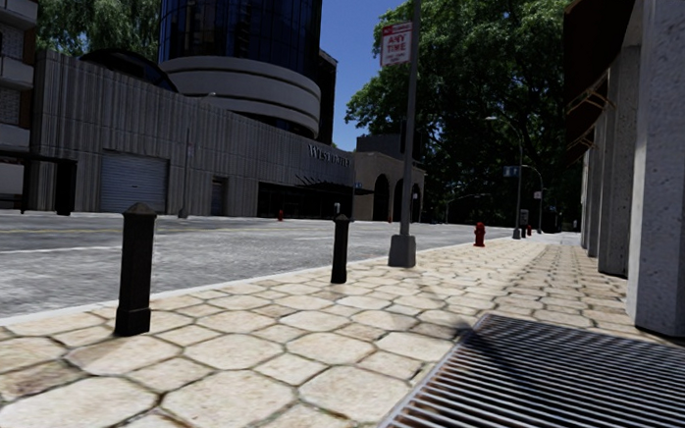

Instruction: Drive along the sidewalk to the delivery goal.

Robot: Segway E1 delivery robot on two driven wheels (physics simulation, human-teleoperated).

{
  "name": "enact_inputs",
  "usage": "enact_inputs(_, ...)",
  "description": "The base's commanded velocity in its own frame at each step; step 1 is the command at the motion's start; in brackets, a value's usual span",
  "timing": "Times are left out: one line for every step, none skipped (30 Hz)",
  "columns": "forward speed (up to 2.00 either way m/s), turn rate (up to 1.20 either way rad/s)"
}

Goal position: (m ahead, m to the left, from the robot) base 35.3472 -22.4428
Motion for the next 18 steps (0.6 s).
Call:
enact_inputs(2.00, 0.00)
enact_inputs(2.00, 0.00)
enact_inputs(2.00, 0.00)
enact_inputs(2.00, 0.00)
enact_inputs(2.00, 0.00)
enact_inputs(2.00, 0.00)
enact_inputs(2.00, 0.00)
enact_inputs(2.00, -0.19)
enact_inputs(2.00, -0.19)
enact_inputs(2.00, -0.38)
enact_inputs(2.00, -0.44)
enact_inputs(2.00, -0.46)
enact_inputs(2.00, -0.47)
enact_inputs(2.00, -0.47)
enact_inputs(2.00, -0.47)
enact_inputs(2.00, -0.48)
enact_inputs(2.00, -0.48)
enact_inputs(2.00, -0.48)
